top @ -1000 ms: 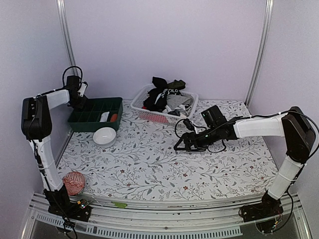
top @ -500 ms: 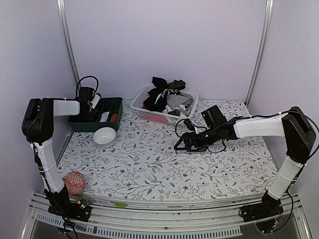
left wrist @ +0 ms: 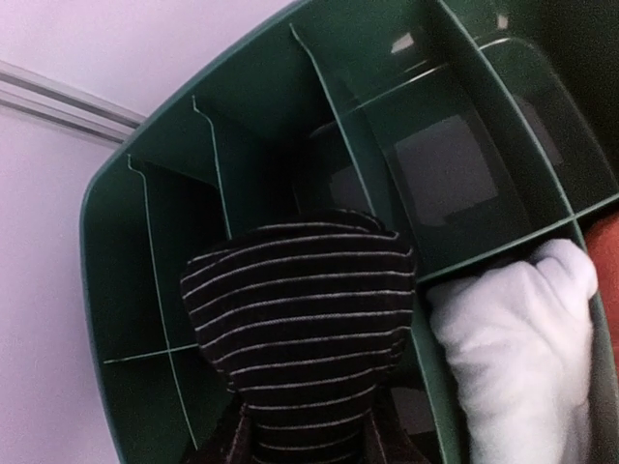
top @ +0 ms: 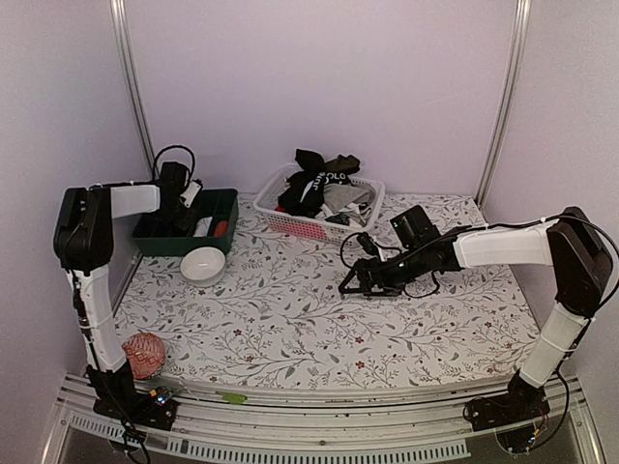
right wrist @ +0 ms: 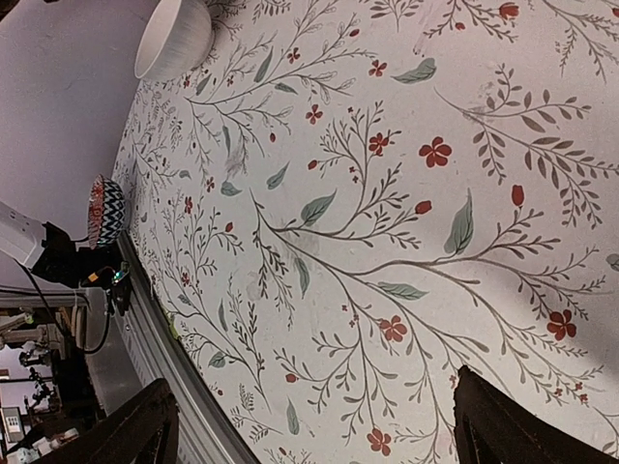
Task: Roll the underwear
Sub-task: Place the underwear in the storage box.
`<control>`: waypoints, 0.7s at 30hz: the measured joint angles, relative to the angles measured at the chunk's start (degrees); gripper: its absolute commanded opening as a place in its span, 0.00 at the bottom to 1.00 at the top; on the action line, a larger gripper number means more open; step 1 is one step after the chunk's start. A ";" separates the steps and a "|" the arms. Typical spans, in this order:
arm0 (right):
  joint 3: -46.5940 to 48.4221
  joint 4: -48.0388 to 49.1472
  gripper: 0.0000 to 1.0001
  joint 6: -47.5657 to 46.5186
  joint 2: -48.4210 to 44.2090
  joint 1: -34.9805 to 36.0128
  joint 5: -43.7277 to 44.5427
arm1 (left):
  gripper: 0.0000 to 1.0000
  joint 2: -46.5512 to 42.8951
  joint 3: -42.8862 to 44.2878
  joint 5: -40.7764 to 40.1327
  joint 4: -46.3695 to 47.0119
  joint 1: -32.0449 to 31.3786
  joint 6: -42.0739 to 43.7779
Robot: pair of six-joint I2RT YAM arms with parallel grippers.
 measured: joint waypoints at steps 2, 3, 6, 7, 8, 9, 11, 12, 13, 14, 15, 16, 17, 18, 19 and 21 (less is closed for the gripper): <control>0.00 -0.33 0.99 -0.20 0.00 0.00 0.02 | 0.00 0.52 2.45 3.23 -3.54 0.87 -1.99; 0.00 -0.50 0.99 -0.35 0.00 0.00 0.04 | 0.00 0.85 3.61 5.09 -5.20 1.36 -2.91; 0.00 -1.07 0.99 -0.81 0.00 0.00 0.20 | 0.00 2.54 7.54 10.27 -9.88 3.02 -5.25; 0.00 -1.20 0.99 -0.87 0.00 0.00 0.22 | 0.00 3.32 9.27 12.17 -11.67 3.85 -6.16; 0.00 -1.27 0.99 -0.98 0.00 0.00 0.26 | 0.00 3.96 10.67 14.01 -13.11 4.57 -6.99; 0.00 -1.29 0.99 -1.01 0.00 0.00 0.31 | 0.00 4.33 11.67 15.47 -14.29 5.11 -7.61; 0.00 -1.33 0.99 -1.03 0.00 0.00 0.39 | 0.00 5.09 13.62 18.80 -16.50 6.29 -8.90; 0.00 -1.36 0.99 -1.03 0.00 0.00 0.42 | 0.00 5.42 14.29 20.50 -17.29 6.82 -9.53; 0.00 -1.38 0.99 -1.03 0.00 0.00 0.42 | 0.00 5.64 14.86 21.75 -17.94 7.26 -9.90; 0.00 -1.40 0.99 -1.03 0.00 0.00 0.42 | 0.00 5.77 15.19 22.49 -18.38 7.50 -10.21; 0.00 -1.40 0.99 -1.03 0.00 0.00 0.42 | 0.00 5.81 15.26 22.99 -18.58 7.58 -10.49; 0.00 -1.42 0.99 -1.03 0.00 0.00 0.42 | 0.00 5.81 15.23 23.02 -18.60 7.61 -10.75; 0.00 -1.42 0.99 -1.03 0.00 0.00 0.42 | 0.00 5.68 14.99 22.62 -18.34 7.50 -11.06; 0.00 -1.42 0.99 -1.03 0.00 0.00 0.42 | 0.00 5.44 14.53 22.08 -17.99 7.34 -11.26; 0.00 -1.42 0.99 -1.01 0.00 0.00 0.44 | 0.00 4.96 13.68 21.24 -17.29 7.08 -11.52; 0.00 -1.40 0.99 -1.01 0.00 0.00 0.46 | 0.00 4.00 12.00 19.10 -16.28 6.49 -12.35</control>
